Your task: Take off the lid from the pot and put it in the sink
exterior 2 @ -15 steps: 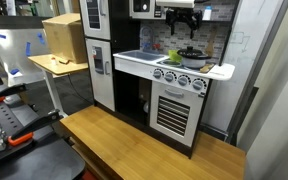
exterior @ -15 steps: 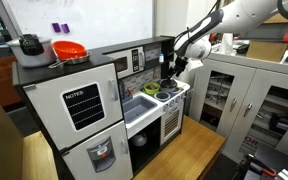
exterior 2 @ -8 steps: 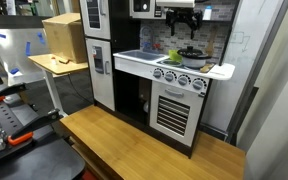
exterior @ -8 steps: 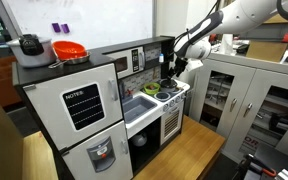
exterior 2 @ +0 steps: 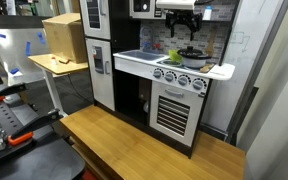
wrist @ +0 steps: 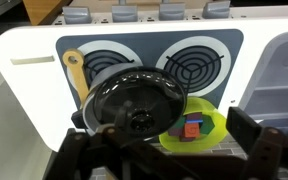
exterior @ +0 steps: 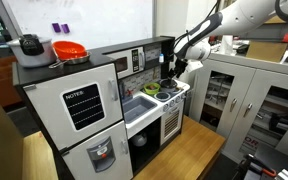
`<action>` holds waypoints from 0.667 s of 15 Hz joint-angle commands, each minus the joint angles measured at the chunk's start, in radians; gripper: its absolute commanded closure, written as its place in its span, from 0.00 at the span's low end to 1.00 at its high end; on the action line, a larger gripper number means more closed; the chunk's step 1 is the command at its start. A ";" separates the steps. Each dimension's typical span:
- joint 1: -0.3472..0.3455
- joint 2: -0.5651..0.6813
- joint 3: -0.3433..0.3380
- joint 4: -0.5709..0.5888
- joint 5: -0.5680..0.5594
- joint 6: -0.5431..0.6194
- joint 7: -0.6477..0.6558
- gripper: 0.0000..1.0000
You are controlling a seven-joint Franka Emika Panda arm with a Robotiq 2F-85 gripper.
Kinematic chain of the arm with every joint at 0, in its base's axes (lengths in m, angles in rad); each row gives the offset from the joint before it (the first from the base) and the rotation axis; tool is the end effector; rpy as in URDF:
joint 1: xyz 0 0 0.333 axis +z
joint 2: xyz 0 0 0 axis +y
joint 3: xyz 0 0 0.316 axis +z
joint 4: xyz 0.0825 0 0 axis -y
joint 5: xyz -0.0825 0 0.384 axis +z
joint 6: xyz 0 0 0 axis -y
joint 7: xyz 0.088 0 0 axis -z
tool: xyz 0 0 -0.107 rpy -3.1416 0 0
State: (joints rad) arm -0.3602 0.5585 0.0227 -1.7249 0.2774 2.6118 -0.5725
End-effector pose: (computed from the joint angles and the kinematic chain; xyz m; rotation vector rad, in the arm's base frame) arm 0.6571 -0.2390 0.2951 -3.0599 -0.0196 -0.5805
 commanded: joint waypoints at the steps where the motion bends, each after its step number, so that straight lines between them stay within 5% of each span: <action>1: -0.019 0.030 0.015 0.041 -0.021 -0.007 -0.001 0.00; 10: -0.017 0.184 0.019 0.231 -0.084 -0.038 0.023 0.00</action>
State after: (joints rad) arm -0.3609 0.6822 0.0258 -1.5857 0.2199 2.6111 -0.5672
